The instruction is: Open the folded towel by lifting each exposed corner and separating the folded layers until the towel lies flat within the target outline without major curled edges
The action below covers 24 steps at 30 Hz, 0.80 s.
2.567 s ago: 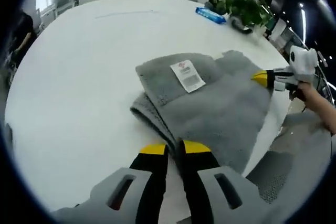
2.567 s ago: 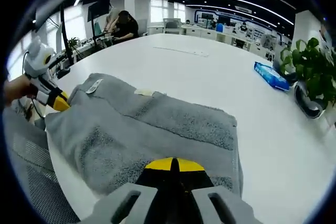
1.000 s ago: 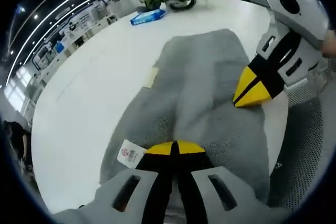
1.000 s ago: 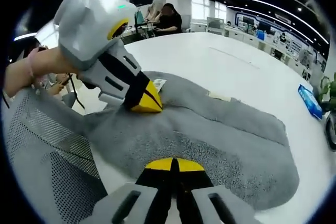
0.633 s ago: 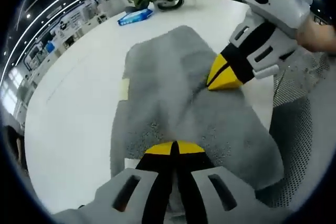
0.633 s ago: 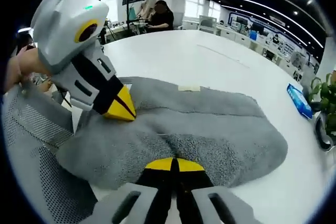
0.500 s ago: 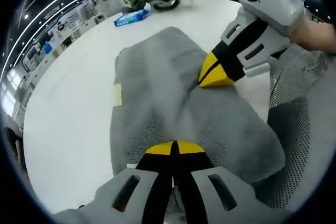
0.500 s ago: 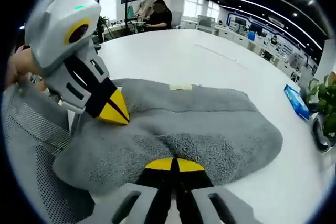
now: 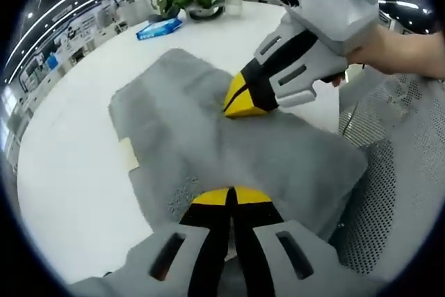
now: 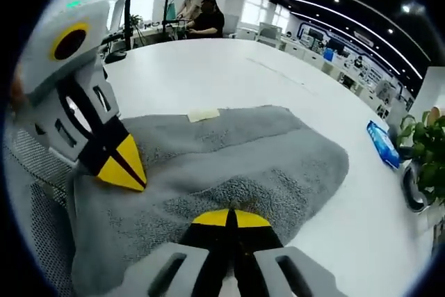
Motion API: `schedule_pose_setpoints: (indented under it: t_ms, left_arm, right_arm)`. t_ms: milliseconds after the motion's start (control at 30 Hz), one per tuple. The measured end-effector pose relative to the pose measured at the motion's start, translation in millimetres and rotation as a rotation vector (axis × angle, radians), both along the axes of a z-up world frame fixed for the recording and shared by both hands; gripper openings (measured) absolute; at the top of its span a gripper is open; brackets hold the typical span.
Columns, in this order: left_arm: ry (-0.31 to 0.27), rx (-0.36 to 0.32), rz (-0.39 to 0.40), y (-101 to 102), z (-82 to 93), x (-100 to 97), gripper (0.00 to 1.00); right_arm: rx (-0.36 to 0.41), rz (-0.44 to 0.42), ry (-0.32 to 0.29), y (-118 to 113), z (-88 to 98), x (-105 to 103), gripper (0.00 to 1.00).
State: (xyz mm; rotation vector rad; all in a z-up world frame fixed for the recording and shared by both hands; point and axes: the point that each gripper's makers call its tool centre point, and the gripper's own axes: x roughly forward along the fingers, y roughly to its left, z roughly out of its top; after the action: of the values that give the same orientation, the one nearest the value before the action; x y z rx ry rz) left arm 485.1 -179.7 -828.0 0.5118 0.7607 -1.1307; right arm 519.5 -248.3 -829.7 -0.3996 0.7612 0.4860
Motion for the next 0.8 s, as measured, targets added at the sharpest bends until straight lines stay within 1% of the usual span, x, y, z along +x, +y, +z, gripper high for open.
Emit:
schedule_pose_setpoints:
  t_ms: [233, 433, 567, 633, 667, 700, 733, 767, 800]
  left_arm:
    - [0.017, -0.039, -0.009, -7, 0.1, -3.0, 0.01]
    - [0.041, -0.065, 0.007, -8, 0.1, -2.6, 0.01]
    - [0.072, -0.085, 0.02, -8, 0.3, -1.2, 0.01]
    - [0.093, -0.1, 0.028, -7, 2.2, 0.0, 0.01]
    - [0.106, -0.12, 0.037, -6, 7.6, 1.4, 0.02]
    - [0.117, -0.139, 0.062, -7, 10.4, 2.6, 0.04]
    - [0.129, -0.279, 0.175, -10, 33.1, 18.2, 0.06]
    - [0.134, -0.342, 0.218, -9, 43.6, 25.9, 0.07]
    - [0.142, -0.385, 0.278, -3, 51.0, 35.5, 0.07]
  right_arm:
    - [-0.02, 0.008, -0.038, -2, -0.3, 7, 0.0]
    - [-0.018, 0.004, -0.077, -3, -0.4, 7, 0.0]
    - [-0.027, 0.01, -0.084, -2, 0.0, 8, 0.0]
    - [-0.022, 0.01, -0.077, -3, 2.0, 9, 0.0]
    - [-0.016, 0.011, -0.065, -3, 4.7, 8, 0.0]
    - [-0.013, 0.01, -0.06, -3, 5.8, 7, 0.0]
    - [0.068, -0.027, -0.073, 0, 17.4, 9, 0.01]
    - [0.109, -0.057, -0.089, -1, 24.9, 12, 0.03]
    - [0.176, -0.093, -0.126, -1, 38.5, 16, 0.04]
